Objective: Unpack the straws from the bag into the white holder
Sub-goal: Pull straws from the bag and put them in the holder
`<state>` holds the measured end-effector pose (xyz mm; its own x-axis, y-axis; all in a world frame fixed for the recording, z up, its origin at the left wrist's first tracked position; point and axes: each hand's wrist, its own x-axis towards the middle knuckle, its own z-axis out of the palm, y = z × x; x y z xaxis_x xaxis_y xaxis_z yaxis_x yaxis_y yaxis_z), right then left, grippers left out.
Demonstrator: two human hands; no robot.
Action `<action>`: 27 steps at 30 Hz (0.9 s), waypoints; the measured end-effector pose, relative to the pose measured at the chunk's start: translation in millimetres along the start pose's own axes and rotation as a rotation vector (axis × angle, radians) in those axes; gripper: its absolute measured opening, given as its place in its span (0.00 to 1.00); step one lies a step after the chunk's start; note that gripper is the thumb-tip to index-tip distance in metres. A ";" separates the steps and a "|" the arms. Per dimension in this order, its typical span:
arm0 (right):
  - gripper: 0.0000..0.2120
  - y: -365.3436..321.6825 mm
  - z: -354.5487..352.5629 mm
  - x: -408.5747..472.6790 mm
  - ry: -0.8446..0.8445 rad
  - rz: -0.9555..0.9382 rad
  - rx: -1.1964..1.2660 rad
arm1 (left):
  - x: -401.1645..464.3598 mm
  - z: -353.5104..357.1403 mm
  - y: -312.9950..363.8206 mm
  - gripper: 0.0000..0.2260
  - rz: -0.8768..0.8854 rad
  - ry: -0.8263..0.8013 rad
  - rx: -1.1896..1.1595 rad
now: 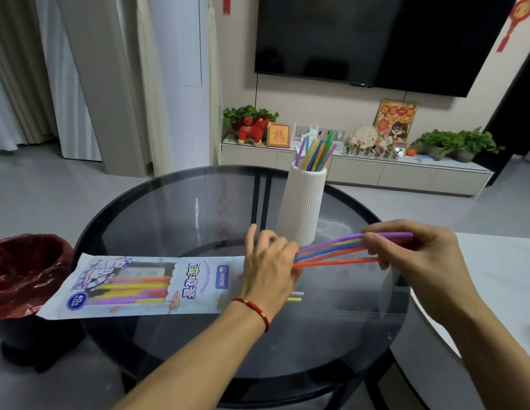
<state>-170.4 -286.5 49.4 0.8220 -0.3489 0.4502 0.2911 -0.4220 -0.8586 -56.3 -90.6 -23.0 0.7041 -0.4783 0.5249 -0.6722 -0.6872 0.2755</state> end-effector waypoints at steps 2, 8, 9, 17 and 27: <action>0.08 5.8 6.5 3.6 0.085 0.096 0.212 | -0.5 -1.4 0.2 0.14 -0.041 0.010 -0.134; 0.23 9.3 53.5 -0.9 -0.135 0.189 0.317 | 4.4 -1.5 9.1 0.11 -0.108 0.028 -0.368; 0.19 8.9 63.6 -4.8 -0.162 0.136 0.172 | 4.3 -2.4 14.2 0.10 -0.083 0.001 -0.415; 0.15 0.8 69.8 33.6 0.168 -0.119 -0.414 | -8.2 -5.5 -1.1 0.26 -0.063 -0.183 -0.458; 0.14 46.7 86.5 45.1 0.030 0.053 -0.479 | -15.9 -13.5 -39.9 0.42 -0.199 -0.013 -0.357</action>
<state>-77.4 -249.5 8.3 0.8130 -0.4011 0.4220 -0.0146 -0.7386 -0.6740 -43.8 -48.2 -31.5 0.8297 -0.3633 0.4237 -0.5581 -0.5352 0.6341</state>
